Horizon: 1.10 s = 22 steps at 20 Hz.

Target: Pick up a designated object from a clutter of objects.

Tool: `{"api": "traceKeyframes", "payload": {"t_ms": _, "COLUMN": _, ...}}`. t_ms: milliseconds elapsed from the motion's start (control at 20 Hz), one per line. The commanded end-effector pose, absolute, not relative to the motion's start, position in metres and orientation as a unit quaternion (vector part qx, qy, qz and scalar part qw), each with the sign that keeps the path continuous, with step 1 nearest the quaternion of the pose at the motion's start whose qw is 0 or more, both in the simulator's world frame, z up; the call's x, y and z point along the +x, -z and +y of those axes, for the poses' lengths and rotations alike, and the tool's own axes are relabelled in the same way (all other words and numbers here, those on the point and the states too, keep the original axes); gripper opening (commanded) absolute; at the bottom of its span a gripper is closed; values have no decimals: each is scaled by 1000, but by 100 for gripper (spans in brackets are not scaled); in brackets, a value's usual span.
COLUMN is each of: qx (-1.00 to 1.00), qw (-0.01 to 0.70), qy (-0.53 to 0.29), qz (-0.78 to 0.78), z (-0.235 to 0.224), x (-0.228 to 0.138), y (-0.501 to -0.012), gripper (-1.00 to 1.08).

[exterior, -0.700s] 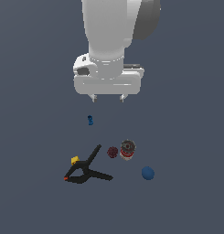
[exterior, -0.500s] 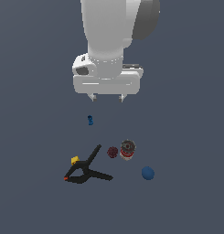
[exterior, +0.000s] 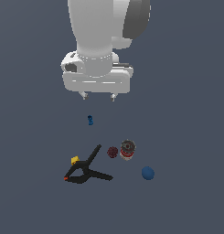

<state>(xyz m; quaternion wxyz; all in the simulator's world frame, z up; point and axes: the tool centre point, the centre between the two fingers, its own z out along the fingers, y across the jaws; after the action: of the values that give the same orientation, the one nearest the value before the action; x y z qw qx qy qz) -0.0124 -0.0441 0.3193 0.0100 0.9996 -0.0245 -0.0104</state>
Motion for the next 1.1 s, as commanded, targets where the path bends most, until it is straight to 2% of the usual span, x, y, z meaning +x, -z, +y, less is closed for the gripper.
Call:
{"api": "traceKeyframes", "payload": {"t_ms": 0, "qx": 1000, "qw": 10, "qy": 10, "qz": -24, "z": -44, "x": -13, "y": -320, "gripper": 100}}
{"api": "traceKeyframes", "payload": {"t_ms": 550, "qx": 999, "qw": 10, "qy": 8, "qz": -42, "z": -29, "x": 5, "y": -296, "gripper": 100}}
{"api": "traceKeyframes", "payload": {"t_ms": 1050, "qx": 996, "qw": 8, "qy": 4, "qz": -93, "z": 16, "x": 44, "y": -224, "gripper": 100}}
